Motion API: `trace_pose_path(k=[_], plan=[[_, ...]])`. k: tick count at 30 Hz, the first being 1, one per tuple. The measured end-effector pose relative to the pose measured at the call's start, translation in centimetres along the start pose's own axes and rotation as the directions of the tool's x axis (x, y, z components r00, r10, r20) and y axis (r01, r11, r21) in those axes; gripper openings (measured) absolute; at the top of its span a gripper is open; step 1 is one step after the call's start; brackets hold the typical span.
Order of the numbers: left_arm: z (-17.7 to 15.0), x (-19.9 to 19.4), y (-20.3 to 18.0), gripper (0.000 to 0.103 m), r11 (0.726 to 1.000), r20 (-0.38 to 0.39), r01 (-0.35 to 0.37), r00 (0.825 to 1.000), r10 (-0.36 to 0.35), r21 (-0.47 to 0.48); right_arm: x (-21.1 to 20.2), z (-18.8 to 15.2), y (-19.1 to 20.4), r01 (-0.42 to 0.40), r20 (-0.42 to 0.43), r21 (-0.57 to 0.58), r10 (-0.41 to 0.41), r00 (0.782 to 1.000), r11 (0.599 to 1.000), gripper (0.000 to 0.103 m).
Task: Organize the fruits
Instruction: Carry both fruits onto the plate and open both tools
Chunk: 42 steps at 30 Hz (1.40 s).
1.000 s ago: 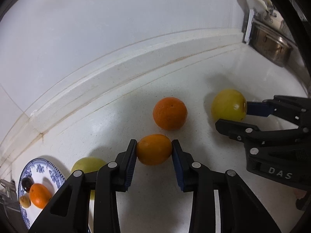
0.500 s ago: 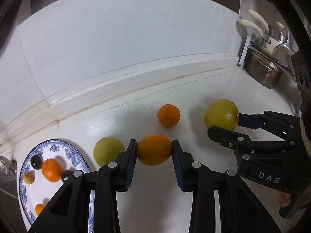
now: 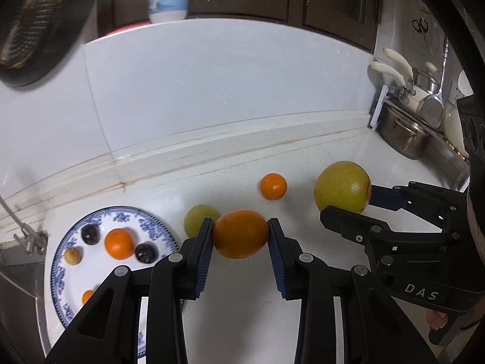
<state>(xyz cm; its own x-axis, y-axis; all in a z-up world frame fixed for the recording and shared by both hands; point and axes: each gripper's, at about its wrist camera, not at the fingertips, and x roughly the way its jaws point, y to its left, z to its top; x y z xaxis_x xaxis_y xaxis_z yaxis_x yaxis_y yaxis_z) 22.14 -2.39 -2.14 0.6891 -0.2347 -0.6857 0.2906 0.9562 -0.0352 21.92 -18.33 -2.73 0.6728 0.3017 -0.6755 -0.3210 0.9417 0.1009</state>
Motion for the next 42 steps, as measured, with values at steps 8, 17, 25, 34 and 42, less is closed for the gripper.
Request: trace_pose_path(k=[8, 17, 25, 34, 42], plan=[[-0.9, -3.2, 1.4, 0.035, 0.999, 0.047, -0.051, 0.998, 0.051, -0.013, -1.1, 0.1, 2.7, -0.038, 0.024, -0.027, 0.039, 0.999, 0.999, 0.048], [-2.3, -6.5, 3.7, 0.035, 0.992, 0.095, -0.117, 0.988, 0.121, -0.047, -1.8, 0.1, 5.9, -0.080, 0.039, -0.062, 0.082, 0.996, 0.995, 0.048], [-4.0, -8.3, 6.7, 0.035, 0.982, 0.091, -0.164, 0.981, 0.172, -0.095, -1.4, 0.4, 9.5, -0.127, 0.036, -0.114, 0.131, 0.991, 0.985, 0.048], [-6.1, -9.7, 10.0, 0.035, 0.963, 0.064, -0.222, 0.970, 0.234, -0.151, 0.2, 0.5, 13.4, -0.187, 0.005, -0.169, 0.191, 0.982, 0.968, 0.048], [-7.9, -9.6, 12.6, 0.035, 0.944, 0.021, -0.269, 0.961, 0.277, -0.190, 2.8, 0.0, 16.0, -0.227, -0.059, -0.195, 0.219, 0.974, 0.954, 0.048]])
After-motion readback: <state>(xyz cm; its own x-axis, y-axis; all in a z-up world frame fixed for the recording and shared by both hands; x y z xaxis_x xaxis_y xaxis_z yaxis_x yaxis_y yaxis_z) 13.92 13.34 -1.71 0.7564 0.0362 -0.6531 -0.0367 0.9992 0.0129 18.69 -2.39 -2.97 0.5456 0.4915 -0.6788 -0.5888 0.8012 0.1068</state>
